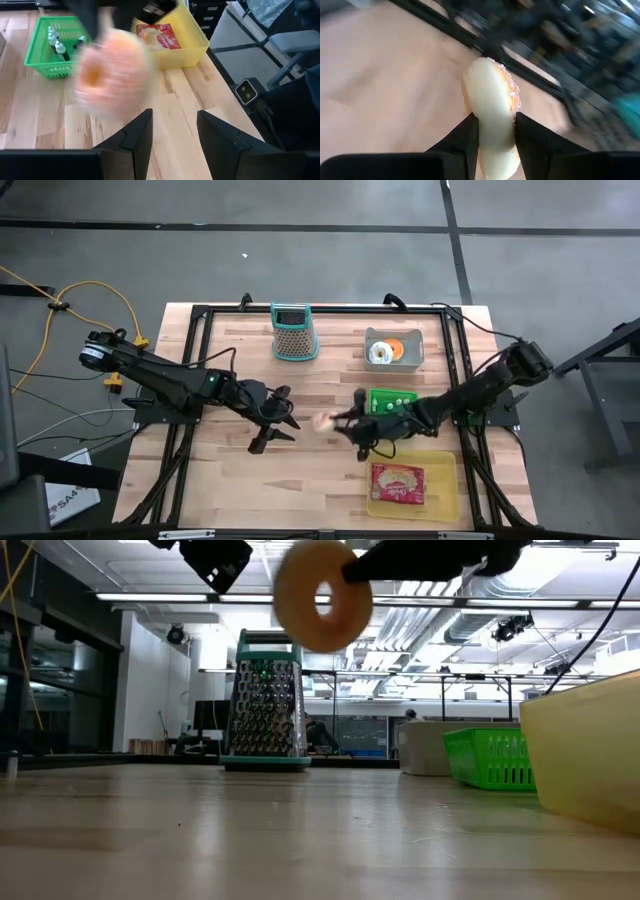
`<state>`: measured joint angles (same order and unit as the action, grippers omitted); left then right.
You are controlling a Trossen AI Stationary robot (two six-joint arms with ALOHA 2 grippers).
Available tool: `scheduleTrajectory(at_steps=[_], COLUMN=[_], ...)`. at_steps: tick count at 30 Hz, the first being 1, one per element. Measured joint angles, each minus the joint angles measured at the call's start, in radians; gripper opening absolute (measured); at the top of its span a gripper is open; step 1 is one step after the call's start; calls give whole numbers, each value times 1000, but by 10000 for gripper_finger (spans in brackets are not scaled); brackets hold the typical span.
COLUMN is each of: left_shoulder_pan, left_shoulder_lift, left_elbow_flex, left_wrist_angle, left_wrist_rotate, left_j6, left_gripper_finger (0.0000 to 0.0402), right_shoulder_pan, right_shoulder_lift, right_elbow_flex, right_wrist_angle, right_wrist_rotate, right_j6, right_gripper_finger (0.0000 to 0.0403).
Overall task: Pick & Place Food Item
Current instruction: Put the pink donut into the gray bin
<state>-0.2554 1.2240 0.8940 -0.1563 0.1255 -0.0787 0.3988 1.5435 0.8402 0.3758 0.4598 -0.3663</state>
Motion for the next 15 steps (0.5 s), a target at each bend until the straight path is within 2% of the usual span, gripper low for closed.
scheduleTrajectory(at_steps=[6, 15], left_shoulder_pan=[0, 0], left_shoulder_lift=[0, 0], left_elbow_flex=[0, 0], left_wrist_angle=[-2, -2], left_wrist_rotate=[0, 0], left_j6=[-4, -4], left_gripper_finger=[149, 149], right_shoulder_pan=[-15, -88], right_shoulder_lift=[-68, -75], right_elbow_flex=[0, 0], right_wrist_angle=[-147, -271], right_wrist_rotate=[263, 527], right_j6=[7, 29], right_gripper_finger=[105, 105])
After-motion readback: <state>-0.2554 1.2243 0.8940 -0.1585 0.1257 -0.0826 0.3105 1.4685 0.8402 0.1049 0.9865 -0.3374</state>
